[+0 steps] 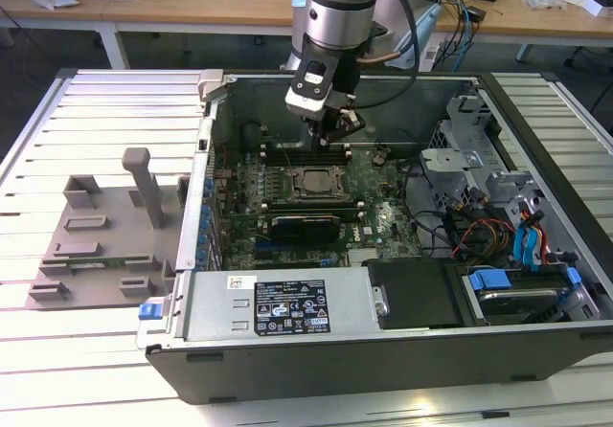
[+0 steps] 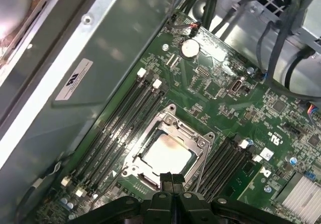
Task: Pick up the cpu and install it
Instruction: 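Install the first cpu locking lever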
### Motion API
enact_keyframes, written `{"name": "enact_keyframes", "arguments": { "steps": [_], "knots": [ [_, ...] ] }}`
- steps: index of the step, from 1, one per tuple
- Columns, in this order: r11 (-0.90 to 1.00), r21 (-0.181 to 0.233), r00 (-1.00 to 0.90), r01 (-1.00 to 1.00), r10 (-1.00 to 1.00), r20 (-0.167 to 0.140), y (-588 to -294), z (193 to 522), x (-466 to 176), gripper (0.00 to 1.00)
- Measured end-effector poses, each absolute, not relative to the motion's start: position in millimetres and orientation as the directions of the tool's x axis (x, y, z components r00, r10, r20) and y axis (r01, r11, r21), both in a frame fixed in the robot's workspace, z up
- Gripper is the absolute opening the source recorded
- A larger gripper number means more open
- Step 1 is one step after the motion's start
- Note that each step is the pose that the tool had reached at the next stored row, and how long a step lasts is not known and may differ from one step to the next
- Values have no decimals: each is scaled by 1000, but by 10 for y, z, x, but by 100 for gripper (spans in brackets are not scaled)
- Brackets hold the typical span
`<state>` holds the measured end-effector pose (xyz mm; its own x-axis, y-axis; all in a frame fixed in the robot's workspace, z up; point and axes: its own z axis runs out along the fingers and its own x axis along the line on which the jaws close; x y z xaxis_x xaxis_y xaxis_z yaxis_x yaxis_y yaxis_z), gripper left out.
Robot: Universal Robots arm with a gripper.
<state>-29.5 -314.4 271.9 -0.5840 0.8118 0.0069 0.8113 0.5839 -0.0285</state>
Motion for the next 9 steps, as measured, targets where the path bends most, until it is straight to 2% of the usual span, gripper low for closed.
{"name": "enact_keyframes", "arguments": {
  "steps": [9],
  "knots": [
    [684,-28,-684,729,730,7,-3144,2718,-295,11]
  ]
}}
